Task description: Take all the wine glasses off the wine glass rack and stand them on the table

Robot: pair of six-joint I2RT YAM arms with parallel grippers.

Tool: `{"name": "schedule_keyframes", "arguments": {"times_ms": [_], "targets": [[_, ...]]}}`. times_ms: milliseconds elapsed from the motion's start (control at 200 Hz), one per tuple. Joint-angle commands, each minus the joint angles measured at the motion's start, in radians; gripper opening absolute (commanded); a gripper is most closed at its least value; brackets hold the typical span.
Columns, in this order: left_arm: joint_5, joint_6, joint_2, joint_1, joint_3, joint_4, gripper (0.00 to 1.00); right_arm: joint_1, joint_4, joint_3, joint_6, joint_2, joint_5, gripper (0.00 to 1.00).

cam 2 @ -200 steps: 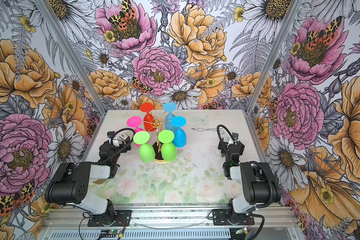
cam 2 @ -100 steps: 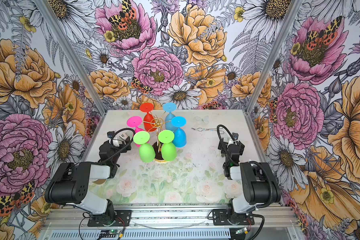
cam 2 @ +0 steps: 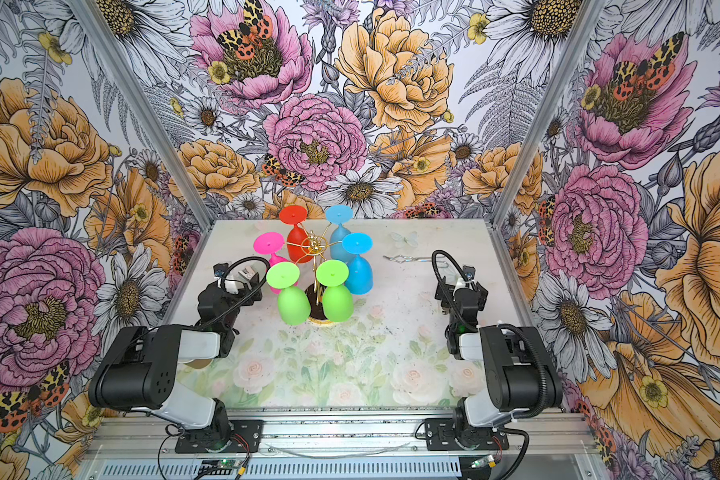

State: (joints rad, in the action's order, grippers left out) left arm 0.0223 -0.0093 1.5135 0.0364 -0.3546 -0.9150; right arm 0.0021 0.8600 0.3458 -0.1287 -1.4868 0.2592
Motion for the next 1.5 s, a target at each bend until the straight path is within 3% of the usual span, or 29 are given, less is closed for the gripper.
{"name": "schedule_keyframes", "arguments": {"times_ms": [0,115,295,565,666,981,1256,1491], "targets": [[0.050,-0.057,-0.113,0.035,0.033,0.006,0.99,0.013,-0.094,0.033,0.011,0.105,0.059,0.99],[0.078,-0.102,-0.238,0.049,0.047,0.122,0.99,0.021,-0.307,0.087,-0.034,0.233,0.100,0.97],[0.119,-0.167,-0.407,0.041,0.001,0.379,0.99,0.042,-0.672,0.220,-0.158,0.366,0.048,0.93],[0.150,-0.238,-0.588,-0.020,-0.114,0.702,0.99,0.090,-1.043,0.405,-0.271,0.464,-0.306,0.84],[0.179,-0.260,-0.640,-0.061,-0.176,0.836,0.99,0.099,-1.094,0.447,-0.338,0.492,-0.482,0.82],[0.097,-0.258,-0.777,-0.164,-0.398,1.229,0.99,0.192,-1.181,0.559,-0.538,0.564,-0.729,0.79],[-0.119,-0.181,-0.846,-0.165,-0.478,1.403,0.99,0.388,-1.180,0.666,-0.581,0.521,-0.802,0.75],[-0.150,-0.158,-0.911,-0.160,-0.455,1.402,0.99,0.503,-1.170,0.721,-0.587,0.415,-0.790,0.68]]}}
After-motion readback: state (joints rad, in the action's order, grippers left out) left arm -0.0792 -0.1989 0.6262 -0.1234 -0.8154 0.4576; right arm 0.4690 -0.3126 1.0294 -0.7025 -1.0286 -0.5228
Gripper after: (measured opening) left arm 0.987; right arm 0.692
